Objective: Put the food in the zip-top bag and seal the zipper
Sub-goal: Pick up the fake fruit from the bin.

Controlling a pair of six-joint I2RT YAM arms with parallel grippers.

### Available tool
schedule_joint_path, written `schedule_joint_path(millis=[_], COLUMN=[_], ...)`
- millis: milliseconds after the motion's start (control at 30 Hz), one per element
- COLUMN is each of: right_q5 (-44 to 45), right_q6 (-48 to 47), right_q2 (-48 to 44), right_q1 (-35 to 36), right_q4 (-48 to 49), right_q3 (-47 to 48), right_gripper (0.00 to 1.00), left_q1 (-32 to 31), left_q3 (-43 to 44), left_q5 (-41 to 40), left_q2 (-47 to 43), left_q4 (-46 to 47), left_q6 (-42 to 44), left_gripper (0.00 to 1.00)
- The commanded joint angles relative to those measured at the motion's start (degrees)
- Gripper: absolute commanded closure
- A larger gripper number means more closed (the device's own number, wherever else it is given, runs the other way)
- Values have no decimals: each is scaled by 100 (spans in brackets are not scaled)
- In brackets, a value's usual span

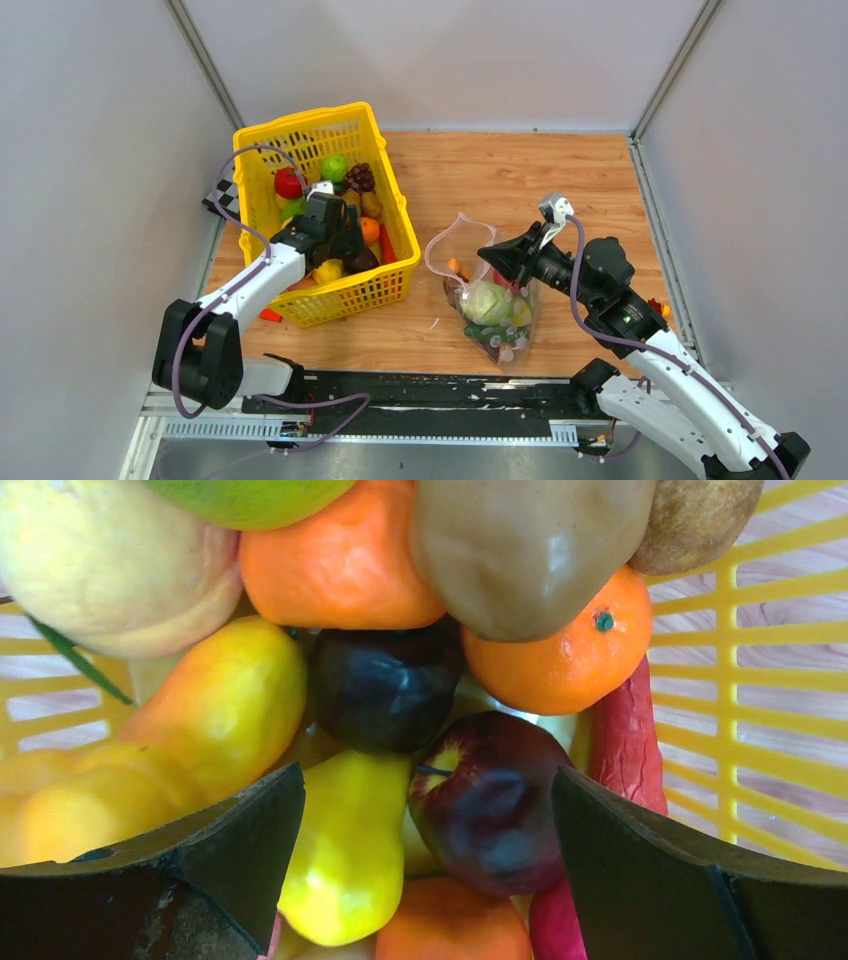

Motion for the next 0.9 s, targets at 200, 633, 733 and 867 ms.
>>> schedule_joint_path(millis=[200, 633, 733, 867], right_q5=[173, 148, 99, 134], right_q6=[-111, -105, -72, -95], right_q2=[-18, 98, 118, 80], right_q1=[14, 14, 14, 18], right_q4=[198, 274, 320, 235], right_q3=[92, 82, 73, 90], right_gripper=[98, 98, 98, 98], left_q1=[121, 121, 125, 112], left_q3=[46, -252, -120, -277], left_q5=[534, 801, 532, 1096], left_q2=[422, -647, -469, -891], left_q4=[505, 324, -64, 262], left_q6=[-87, 450, 473, 519], left_gripper=[23, 12, 12, 12])
